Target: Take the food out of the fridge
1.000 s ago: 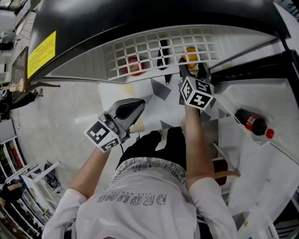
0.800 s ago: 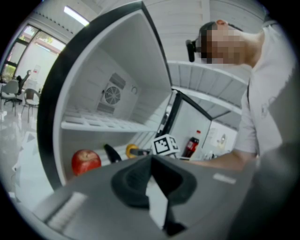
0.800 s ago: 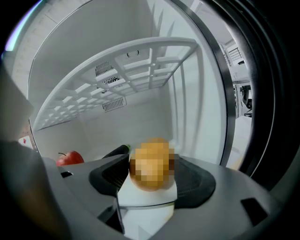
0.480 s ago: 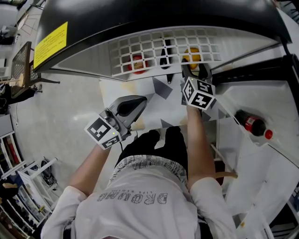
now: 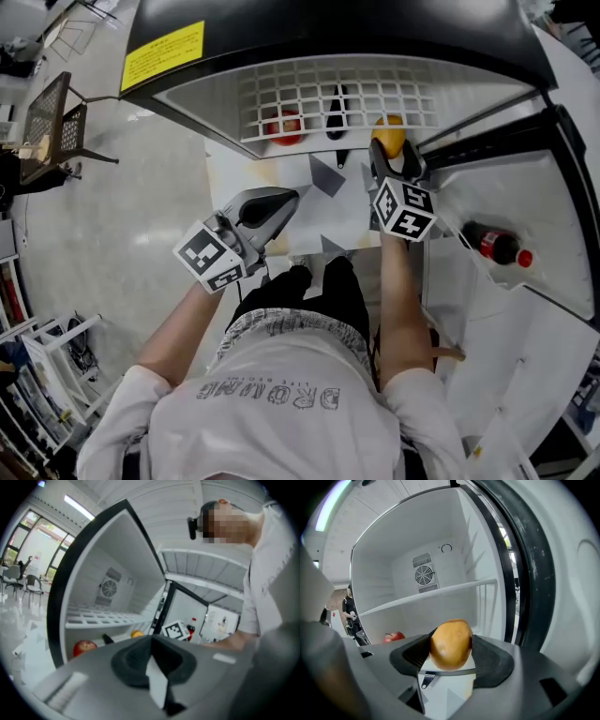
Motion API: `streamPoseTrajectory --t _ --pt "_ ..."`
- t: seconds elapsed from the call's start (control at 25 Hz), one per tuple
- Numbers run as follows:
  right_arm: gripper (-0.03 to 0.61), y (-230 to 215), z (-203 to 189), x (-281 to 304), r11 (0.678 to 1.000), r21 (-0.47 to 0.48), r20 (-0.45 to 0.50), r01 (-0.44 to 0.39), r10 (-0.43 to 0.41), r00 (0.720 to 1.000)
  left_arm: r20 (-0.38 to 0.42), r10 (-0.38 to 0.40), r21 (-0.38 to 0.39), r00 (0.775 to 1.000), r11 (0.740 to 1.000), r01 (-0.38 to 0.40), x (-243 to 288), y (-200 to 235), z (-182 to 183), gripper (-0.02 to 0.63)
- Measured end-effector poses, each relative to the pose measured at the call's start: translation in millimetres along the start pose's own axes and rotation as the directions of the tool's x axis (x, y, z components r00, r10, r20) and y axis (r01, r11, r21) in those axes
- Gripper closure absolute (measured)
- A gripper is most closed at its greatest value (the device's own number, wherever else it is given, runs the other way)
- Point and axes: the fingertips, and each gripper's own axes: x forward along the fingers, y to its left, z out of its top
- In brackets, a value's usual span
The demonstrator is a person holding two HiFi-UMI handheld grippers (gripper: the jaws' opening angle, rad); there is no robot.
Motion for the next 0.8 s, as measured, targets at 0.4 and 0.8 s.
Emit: streamPoseTrajectory --t 0.4,0.8 --pt "0.296 19.1 13.6 -56.3 0.999 -0.037 0.000 -0.032 0.032 0.999 0.056 0.015 0.021 0.998 1.000 -0.016 -22.1 -22.4 24.8 0.606" --pt "0.296 36.0 41.2 -104.7 0.995 -0.068 0.042 -0.079 0.082 0.996 0.105 0.032 0.044 0.994 0.998 -0.037 -37.4 -35.2 43.6 0.606"
